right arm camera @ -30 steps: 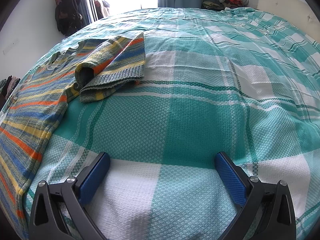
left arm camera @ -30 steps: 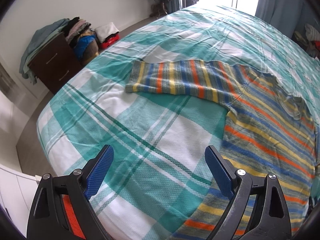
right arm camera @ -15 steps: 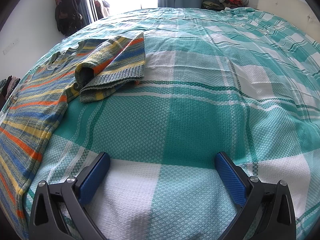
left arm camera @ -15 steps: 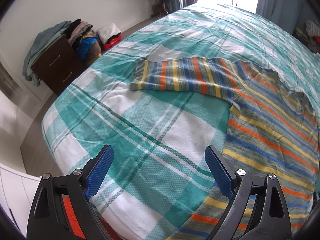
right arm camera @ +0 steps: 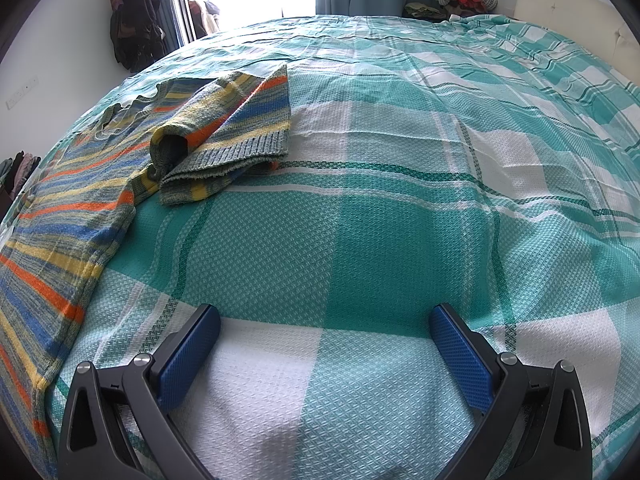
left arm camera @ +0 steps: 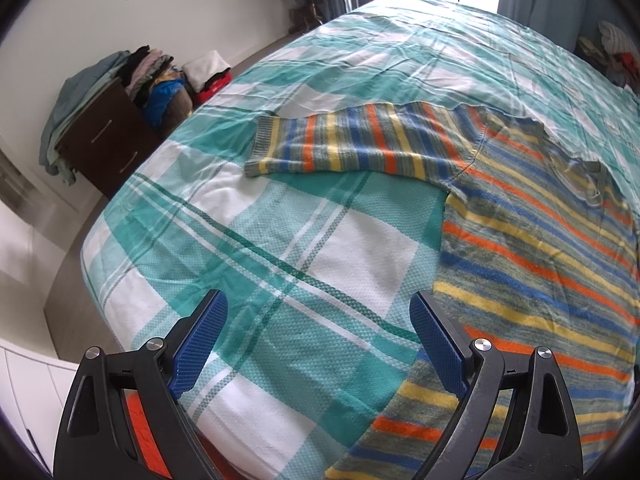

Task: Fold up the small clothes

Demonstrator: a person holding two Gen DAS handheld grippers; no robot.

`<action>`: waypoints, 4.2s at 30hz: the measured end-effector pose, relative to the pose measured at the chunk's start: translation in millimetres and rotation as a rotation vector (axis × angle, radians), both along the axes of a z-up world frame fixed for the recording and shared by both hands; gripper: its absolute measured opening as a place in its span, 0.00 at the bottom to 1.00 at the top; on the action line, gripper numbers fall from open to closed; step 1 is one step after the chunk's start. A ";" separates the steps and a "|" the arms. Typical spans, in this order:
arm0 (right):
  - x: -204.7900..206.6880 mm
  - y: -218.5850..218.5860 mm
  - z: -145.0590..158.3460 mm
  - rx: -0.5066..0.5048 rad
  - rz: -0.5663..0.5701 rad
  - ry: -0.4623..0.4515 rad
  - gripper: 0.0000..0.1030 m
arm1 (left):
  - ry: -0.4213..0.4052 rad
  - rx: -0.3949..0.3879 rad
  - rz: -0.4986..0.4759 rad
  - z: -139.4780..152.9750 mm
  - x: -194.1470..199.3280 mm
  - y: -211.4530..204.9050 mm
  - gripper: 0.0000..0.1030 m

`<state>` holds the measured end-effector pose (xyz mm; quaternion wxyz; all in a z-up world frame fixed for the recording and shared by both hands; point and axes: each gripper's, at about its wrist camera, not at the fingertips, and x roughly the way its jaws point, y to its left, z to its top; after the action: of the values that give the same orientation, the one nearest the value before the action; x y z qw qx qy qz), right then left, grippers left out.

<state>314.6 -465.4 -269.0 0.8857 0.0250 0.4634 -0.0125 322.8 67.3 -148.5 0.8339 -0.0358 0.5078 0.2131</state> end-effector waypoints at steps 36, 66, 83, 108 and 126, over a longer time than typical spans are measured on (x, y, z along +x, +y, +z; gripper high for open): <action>0.4 -0.2 0.3 0.000 0.000 0.000 1.00 | 0.013 -0.011 -0.003 -7.3 -0.8 -1.1 0.91; 0.6 -0.4 0.5 0.000 0.001 0.001 1.00 | 0.010 -0.022 0.001 -7.9 0.0 1.1 0.91; 0.6 -0.4 0.5 0.000 0.001 0.001 1.00 | 0.027 -0.022 0.001 -13.8 -0.3 2.4 0.91; 0.8 -0.5 0.7 0.000 0.001 0.001 1.00 | 0.036 -0.036 -0.030 -10.7 -7.5 -4.6 0.91; 0.9 -0.6 0.7 0.000 0.001 0.001 1.00 | -0.189 -0.406 -0.044 -9.8 -51.5 54.5 0.91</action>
<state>315.6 -466.0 -268.3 0.8855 0.0248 0.4639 -0.0119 271.2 121.8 -158.3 0.8579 -0.2119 0.4605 0.0840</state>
